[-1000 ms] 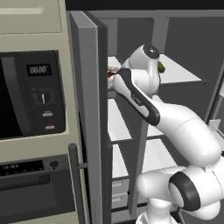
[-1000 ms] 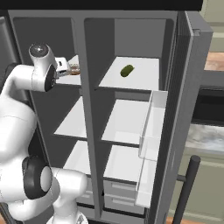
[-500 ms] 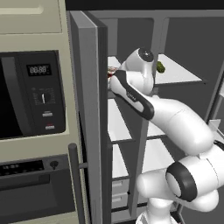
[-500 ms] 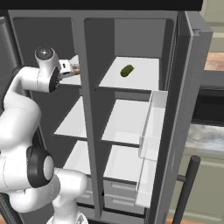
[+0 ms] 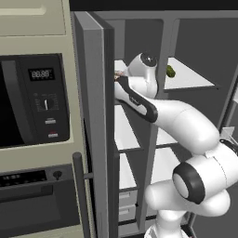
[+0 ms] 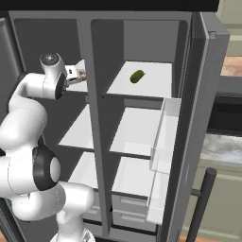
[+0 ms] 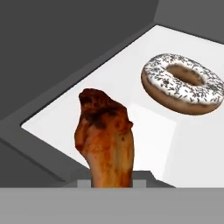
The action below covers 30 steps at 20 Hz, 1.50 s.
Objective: There's a chicken drumstick in the fridge that needs to be moved to the freezer for freezing. Pick up the chicken drumstick from the fridge, place it on any shelf in the freezer, and close the fridge and freezer doors when done.
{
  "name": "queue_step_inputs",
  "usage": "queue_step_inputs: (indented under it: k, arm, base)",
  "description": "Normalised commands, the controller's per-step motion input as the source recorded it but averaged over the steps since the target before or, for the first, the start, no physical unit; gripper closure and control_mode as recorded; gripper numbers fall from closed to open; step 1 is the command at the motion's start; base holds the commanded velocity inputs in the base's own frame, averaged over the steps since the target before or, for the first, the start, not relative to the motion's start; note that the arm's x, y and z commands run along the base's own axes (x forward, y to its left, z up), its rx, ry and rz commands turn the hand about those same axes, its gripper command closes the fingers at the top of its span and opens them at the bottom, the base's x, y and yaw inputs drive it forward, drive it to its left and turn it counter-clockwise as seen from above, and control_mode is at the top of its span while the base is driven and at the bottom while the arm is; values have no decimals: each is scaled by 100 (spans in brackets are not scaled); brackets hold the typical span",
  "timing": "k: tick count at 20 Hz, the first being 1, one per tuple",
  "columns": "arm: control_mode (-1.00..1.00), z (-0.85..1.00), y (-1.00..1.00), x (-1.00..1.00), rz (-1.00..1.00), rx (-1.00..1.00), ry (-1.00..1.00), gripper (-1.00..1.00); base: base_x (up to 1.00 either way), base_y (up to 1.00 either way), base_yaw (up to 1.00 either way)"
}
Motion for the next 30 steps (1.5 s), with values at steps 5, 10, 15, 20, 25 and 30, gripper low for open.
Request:
queue_step_inputs:
  k: [5, 10, 15, 20, 25, 30]
  arm:
    - [-100, -5, 15, 41, 0, -3, 2, 100]
    - [-100, -5, 2, 44, 0, -1, 0, 100]
    - [-100, -15, 5, 52, 0, -3, 0, 100]
    - [-100, -21, 19, 63, 0, -5, 0, -100]
    - [-100, -1, 0, -9, 0, 0, 0, -100]
    - [-100, -10, -10, -72, -1, 0, -2, -100]
  base:
    - [0, 0, 0]
    - [0, 0, 0]
    - [0, 0, 0]
    - [0, 0, 0]
    - [0, 0, 0]
    - [0, 0, 0]
